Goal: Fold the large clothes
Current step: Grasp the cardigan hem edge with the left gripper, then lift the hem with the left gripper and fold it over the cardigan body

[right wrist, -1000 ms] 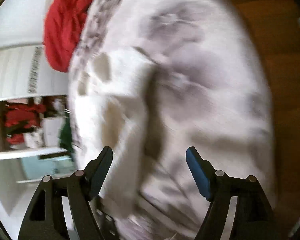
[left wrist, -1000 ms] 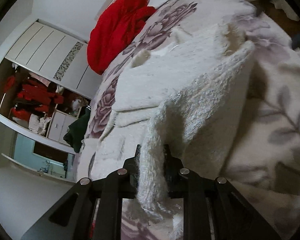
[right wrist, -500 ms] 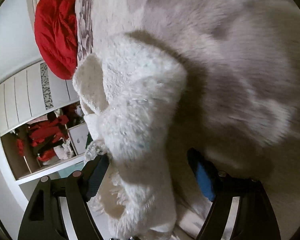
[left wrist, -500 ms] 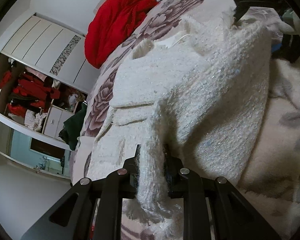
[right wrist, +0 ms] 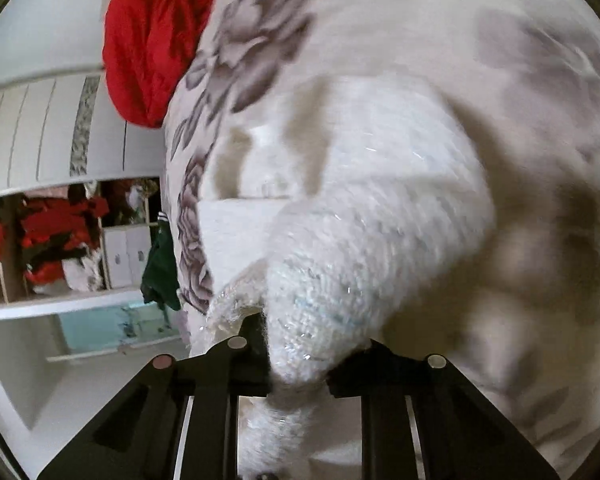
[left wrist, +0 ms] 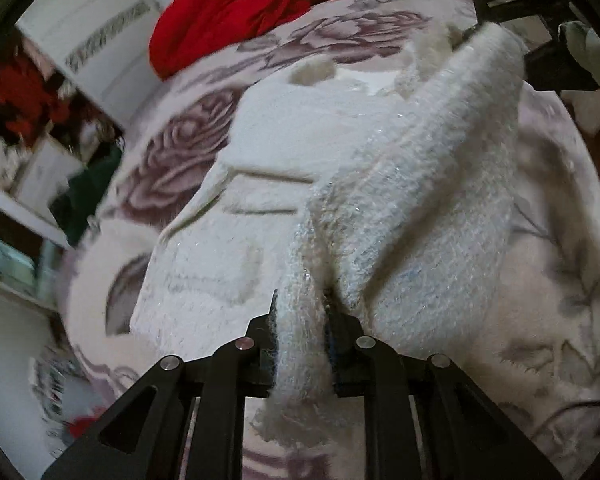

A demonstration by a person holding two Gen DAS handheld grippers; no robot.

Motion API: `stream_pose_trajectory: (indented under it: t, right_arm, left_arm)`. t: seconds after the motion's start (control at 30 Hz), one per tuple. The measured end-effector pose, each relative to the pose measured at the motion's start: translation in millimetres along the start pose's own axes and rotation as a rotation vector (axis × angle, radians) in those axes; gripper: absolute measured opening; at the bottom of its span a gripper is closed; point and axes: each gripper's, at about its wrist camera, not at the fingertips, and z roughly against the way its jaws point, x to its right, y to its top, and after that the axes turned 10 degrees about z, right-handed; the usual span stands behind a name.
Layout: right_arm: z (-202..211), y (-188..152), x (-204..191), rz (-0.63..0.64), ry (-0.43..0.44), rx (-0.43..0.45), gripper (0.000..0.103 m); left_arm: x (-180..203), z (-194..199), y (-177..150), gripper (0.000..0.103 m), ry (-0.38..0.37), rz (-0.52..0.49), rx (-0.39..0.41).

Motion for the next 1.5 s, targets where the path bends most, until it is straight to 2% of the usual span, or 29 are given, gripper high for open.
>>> stream_pose_trajectory:
  t: [0.13,0.33,0.37,0.4,0.43,0.47,0.5,0.53,0.6,0.67,0.73,0.77,0.83,0.9,0.97,1.0,1.1,1.13,1.17,1.2,1.23,1.27,1.37,1.5]
  right_arm:
    - [-45,18,-78,0.05,-0.076,-0.037,0.019]
    - [-174,48,-179,0.136,-0.248,-0.123,0.02]
    - [-199,52,-191,0.139,-0.266,-0.14,0.022]
    - [-224,54,-203,0.141,-0.295,-0.166,0.034]
    - [-238,54,-211,0.146,-0.301,-0.179,0.041]
    - [-252,55,-219,0.147,-0.291,-0.185,0.056]
    - [-255,53,-218,0.139,-0.266,-0.176,0.067]
    - [-253,49,-220,0.128,-0.224,-0.162,0.07]
    - [-241,40,-221,0.124,-0.156,-0.146,0.071]
    - [-218,23,-218,0.122,-0.113,-0.109,0.071]
    - [-182,-9,-205,0.132,-0.133,-0.076,0.071]
    - [-167,-28,-194,0.125,-0.155,-0.071,0.072]
    - [-147,-63,-171,0.095,-0.211,-0.062,0.074]
    - [-138,-113,-133,0.026,-0.253,-0.093,0.075]
    - [-148,-154,-98,-0.069,-0.227,-0.14,0.075]
    - [-157,-169,-85,-0.1,-0.213,-0.159,0.075]
    - [-194,-207,-47,-0.156,-0.159,-0.199,0.075]
    - [-202,-211,-40,-0.174,-0.126,-0.201,0.075]
    - [-214,-217,-32,-0.214,-0.06,-0.195,0.075]
    - [-215,-219,-29,-0.233,-0.037,-0.167,0.07]
    - [-213,-220,-29,-0.246,-0.038,-0.136,0.059]
    - [-210,-221,-32,-0.246,-0.007,-0.106,0.024]
    - [-192,-229,-43,-0.254,0.038,-0.059,0.017]
    - [-150,-256,-56,-0.249,0.08,-0.046,0.015]
  left_arm:
    - [-76,-17,22,0.014,-0.062,0.139,-0.078]
    - [-182,-81,38,0.014,-0.093,0.341,-0.188]
    - [-198,-95,38,0.017,-0.104,0.374,-0.209]
    - [-214,-114,36,0.021,-0.121,0.407,-0.245]
    - [-231,-136,32,0.022,-0.173,0.443,-0.306]
    - [-244,-153,28,0.025,-0.237,0.476,-0.358]
    - [-259,-170,20,0.031,-0.323,0.518,-0.423]
    - [-269,-176,15,0.034,-0.366,0.536,-0.451]
    - [-292,-178,0,0.049,-0.457,0.542,-0.486]
    - [-311,-173,-12,0.055,-0.528,0.548,-0.506]
    - [-334,-166,-23,0.055,-0.613,0.594,-0.542]
    - [-341,-167,-24,0.055,-0.631,0.609,-0.551]
    - [-345,-170,-19,0.055,-0.725,0.632,-0.545]
    - [-337,-178,-9,0.058,-0.758,0.62,-0.534]
    - [-314,-202,0,0.059,-0.818,0.601,-0.556]
    - [-303,-214,2,0.059,-0.823,0.588,-0.575]
    - [-281,-229,9,0.059,-0.792,0.549,-0.587]
    - [-278,-225,11,0.059,-0.772,0.544,-0.547]
    - [-277,-219,12,0.051,-0.753,0.537,-0.51]
    - [-275,-209,13,0.023,-0.729,0.513,-0.468]
    - [-275,-199,14,0.019,-0.714,0.503,-0.443]
    - [-275,-193,15,0.018,-0.706,0.506,-0.425]
    - [-287,-159,11,0.016,-0.736,0.546,-0.366]
    - [-299,-116,-9,0.015,-0.763,0.568,-0.381]
